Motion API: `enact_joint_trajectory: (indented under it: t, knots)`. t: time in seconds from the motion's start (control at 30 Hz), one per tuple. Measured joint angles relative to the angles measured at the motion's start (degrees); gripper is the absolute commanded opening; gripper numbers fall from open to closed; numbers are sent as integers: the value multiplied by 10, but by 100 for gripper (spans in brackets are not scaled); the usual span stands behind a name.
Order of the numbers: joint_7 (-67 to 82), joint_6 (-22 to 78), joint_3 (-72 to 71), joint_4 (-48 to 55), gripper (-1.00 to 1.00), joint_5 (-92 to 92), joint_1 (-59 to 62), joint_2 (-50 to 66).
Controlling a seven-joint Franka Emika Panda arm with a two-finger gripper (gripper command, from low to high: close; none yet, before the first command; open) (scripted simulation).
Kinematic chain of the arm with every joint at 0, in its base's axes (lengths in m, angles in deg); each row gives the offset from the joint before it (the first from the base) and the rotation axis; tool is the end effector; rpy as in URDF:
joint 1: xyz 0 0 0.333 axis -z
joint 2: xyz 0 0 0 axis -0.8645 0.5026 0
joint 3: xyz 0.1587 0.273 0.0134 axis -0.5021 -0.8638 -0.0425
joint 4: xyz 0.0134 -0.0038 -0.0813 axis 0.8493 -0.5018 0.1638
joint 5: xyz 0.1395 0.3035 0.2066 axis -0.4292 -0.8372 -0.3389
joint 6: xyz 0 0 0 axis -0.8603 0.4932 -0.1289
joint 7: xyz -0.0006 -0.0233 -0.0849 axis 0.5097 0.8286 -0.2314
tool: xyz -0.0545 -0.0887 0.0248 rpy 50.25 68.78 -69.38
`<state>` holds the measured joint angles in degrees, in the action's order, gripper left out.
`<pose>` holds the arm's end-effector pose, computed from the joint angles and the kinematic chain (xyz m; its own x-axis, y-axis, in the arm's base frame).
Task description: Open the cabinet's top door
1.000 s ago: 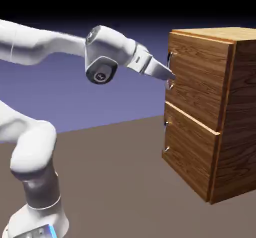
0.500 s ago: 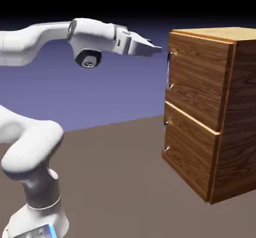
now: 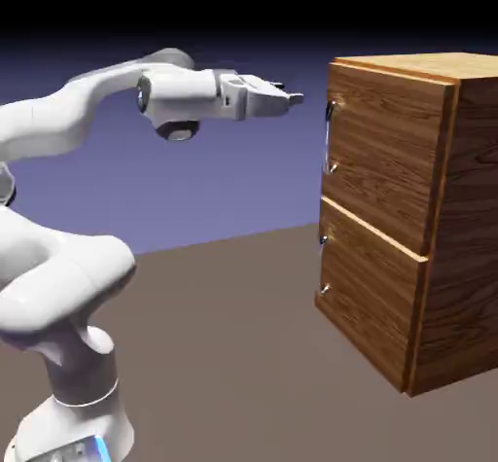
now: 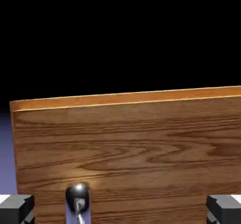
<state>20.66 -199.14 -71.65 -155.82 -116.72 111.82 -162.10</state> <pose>0.3627 0.1612 0.5772 -0.0247 -0.7403 0.6718 -0.0577 -0.6699 -0.7402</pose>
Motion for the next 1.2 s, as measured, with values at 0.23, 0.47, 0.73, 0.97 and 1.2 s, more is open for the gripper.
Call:
enact_joint_trajectory:
  t: [0.23, 0.47, 0.73, 0.97, 1.2]
  knots:
    - [79, 12, -91, 33, 0, -174, 77, -61]
    - [116, 26, -141, 83, 0, -265, 155, -91]
    - [142, 101, -128, 62, -100, -298, 165, -106]
    - [207, 258, -74, -84, -100, -323, 74, -120]
    - [263, 432, 6, -217, -100, -294, 6, -118]
